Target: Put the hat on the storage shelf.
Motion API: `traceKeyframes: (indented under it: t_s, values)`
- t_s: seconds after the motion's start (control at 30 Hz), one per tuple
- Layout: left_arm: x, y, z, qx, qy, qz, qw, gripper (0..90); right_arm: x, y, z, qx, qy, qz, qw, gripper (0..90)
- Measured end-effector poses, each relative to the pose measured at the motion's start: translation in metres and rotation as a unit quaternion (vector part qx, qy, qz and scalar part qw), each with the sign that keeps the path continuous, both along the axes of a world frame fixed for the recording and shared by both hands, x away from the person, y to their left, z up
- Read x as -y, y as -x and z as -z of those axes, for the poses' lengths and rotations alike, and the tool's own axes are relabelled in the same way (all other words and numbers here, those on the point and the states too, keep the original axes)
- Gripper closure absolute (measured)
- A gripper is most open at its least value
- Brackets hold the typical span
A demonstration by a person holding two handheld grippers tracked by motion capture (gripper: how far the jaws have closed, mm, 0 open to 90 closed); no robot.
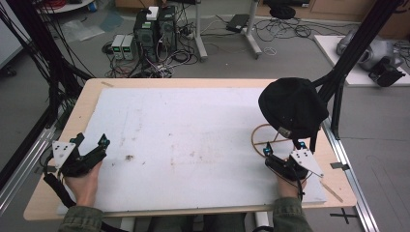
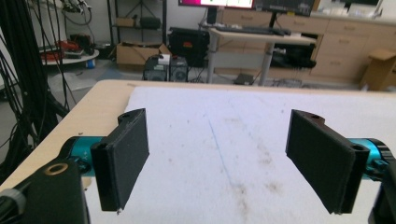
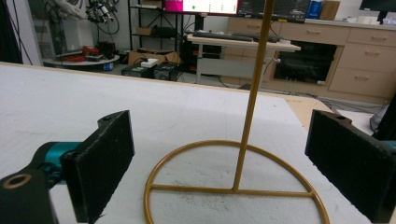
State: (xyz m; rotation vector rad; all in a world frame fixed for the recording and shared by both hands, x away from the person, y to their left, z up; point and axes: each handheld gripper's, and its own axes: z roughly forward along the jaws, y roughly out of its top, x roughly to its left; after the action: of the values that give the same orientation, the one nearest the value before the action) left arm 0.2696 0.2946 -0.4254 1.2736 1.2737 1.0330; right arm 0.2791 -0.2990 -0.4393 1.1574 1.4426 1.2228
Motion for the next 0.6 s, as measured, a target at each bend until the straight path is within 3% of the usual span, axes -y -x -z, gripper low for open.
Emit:
traceKeyframes:
  t_s: [0.07, 0.2, 0.33, 0.43, 0.6]
  values:
    - [0.001, 0.001, 0.003, -0.013, -0.016, 0.001, 0.9998, 21.6, 0.000, -0.001, 0.001, 0.000, 0.003, -0.001, 1.0000, 7.1]
    - [0.005, 0.006, 0.011, -0.031, -0.029, 0.004, 0.9991, 21.6, 0.000, -0.002, 0.001, -0.002, -0.001, -0.002, 1.0000, 7.1]
    - [0.009, 0.011, 0.022, -0.029, -0.017, -0.019, 0.9993, 21.7, -0.001, 0.000, -0.001, 0.003, -0.007, -0.002, 1.0000, 7.1]
    - [0.008, 0.014, 0.022, -0.011, -0.015, -0.030, 0.9994, 21.6, -0.001, 0.000, -0.001, 0.006, -0.008, -0.002, 0.9999, 7.1]
    - [0.007, 0.013, 0.023, -0.015, -0.013, -0.033, 0.9992, 21.5, 0.001, -0.001, 0.000, 0.003, -0.012, -0.001, 0.9999, 7.1]
